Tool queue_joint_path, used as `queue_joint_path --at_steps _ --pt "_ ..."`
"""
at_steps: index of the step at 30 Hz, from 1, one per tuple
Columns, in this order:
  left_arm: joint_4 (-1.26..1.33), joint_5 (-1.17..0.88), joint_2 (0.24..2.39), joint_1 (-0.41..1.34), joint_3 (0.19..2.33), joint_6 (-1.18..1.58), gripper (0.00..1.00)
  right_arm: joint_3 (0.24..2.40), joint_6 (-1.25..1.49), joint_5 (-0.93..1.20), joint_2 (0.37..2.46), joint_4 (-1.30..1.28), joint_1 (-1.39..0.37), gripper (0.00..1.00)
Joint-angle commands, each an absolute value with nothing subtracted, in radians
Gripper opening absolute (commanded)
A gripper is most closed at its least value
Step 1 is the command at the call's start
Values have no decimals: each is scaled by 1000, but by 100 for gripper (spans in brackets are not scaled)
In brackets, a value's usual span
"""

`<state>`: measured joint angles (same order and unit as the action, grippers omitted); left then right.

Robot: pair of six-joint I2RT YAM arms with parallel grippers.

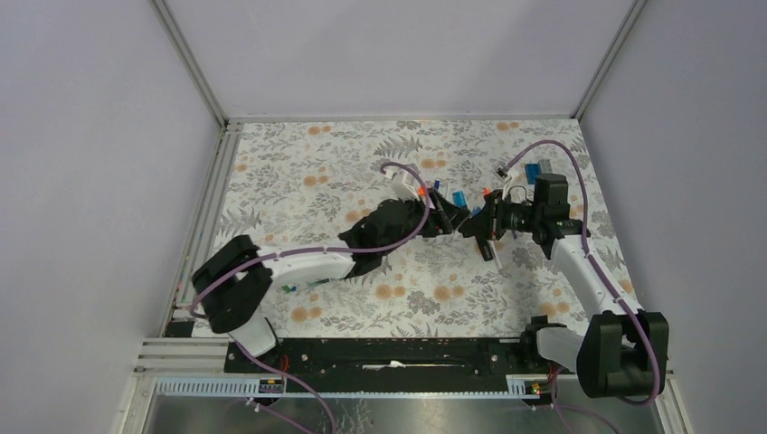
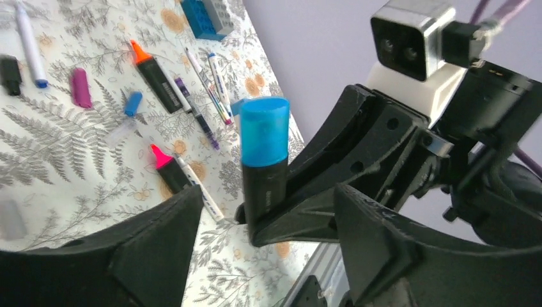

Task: Open the pen caps
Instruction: Pick up the pen from the center of the board.

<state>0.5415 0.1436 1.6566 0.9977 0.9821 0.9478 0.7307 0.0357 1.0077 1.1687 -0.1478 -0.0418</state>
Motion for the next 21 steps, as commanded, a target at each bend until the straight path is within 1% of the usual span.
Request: queue_joint_path --at_steps 1,2,5,8,11,16,21 --pt "730 18 1480 934 888 788 89 715 -98 1187 1116 -162 -9 0" --pt "766 -42 1456 916 862 743 98 710 -122 1223 1109 -173 -7 0" --pt "845 -257 1401 844 799 688 99 691 -209 1301 1091 -220 -6 0" --pt "838 -379 1370 777 770 695 99 674 -253 1330 1083 -247 -6 0" --pt "887 -485 1361 711 738 729 99 649 -273 1364 1072 -249 -6 0" --pt "953 -558 1359 683 736 761 99 611 -273 1433 1070 -216 33 0" --pt "988 -561 1378 683 736 791 99 563 -146 1498 1067 -57 48 0"
